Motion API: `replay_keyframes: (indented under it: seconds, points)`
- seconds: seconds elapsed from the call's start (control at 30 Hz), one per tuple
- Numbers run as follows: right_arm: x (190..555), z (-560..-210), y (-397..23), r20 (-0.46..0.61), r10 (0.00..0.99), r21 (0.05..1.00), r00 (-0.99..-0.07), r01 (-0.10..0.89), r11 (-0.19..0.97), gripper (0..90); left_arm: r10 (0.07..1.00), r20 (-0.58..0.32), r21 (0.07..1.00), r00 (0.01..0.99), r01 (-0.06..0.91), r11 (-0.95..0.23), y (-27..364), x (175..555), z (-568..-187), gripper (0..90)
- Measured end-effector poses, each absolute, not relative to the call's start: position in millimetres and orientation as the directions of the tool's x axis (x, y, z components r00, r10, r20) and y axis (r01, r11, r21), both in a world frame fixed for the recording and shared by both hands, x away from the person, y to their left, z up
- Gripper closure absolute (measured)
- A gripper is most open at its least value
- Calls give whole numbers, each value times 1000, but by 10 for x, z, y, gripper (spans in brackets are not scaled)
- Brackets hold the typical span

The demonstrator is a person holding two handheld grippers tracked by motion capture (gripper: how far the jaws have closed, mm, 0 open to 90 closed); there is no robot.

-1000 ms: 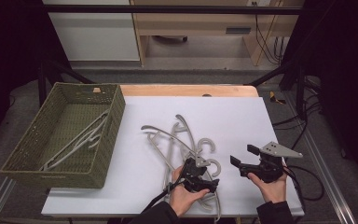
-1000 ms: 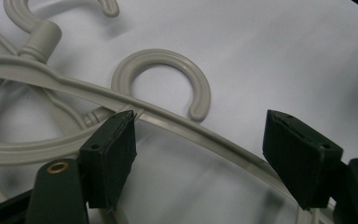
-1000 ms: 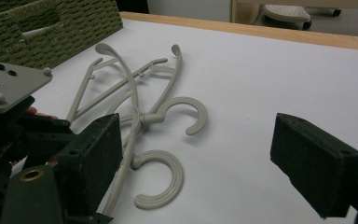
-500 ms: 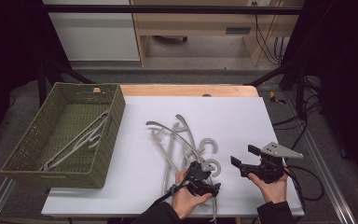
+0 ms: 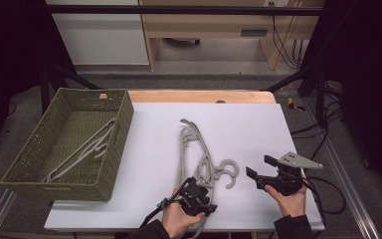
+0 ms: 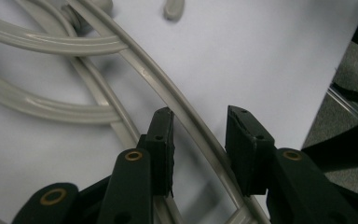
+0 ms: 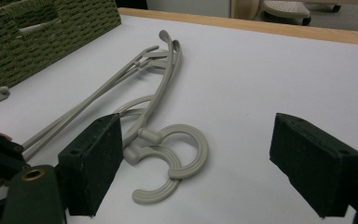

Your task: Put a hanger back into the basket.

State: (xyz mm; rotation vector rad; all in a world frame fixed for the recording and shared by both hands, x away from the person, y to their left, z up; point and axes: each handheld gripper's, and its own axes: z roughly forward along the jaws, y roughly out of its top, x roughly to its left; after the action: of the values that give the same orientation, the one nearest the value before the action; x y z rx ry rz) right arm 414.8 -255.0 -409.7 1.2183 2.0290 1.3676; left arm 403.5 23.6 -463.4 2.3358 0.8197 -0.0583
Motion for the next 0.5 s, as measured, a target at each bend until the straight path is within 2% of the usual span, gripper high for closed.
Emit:
replay_keyframes:
  seconds: [0.17, 0.3, 0.4, 0.5]
  points:
    - [4150, -4099, -2544, 136, 835, 889, -534, 438, 135, 175, 541, -200, 562, 817, 548, -620, 209, 3994, -4601, 621]
    - [4149, -4097, -2544, 137, 834, 889, -534, 437, 134, 175, 580, -162, 600, 798, 546, -584, 113, 4047, -4596, 500]
    - [4148, -4097, -2550, 134, 832, 890, -538, 435, 138, 175, 605, -155, 604, 781, 559, -567, 37, 4089, -4631, 475]
    - [4148, -4099, -2542, 136, 832, 889, -538, 437, 137, 175, 628, -143, 605, 765, 569, -557, 0, 4095, -4668, 506]
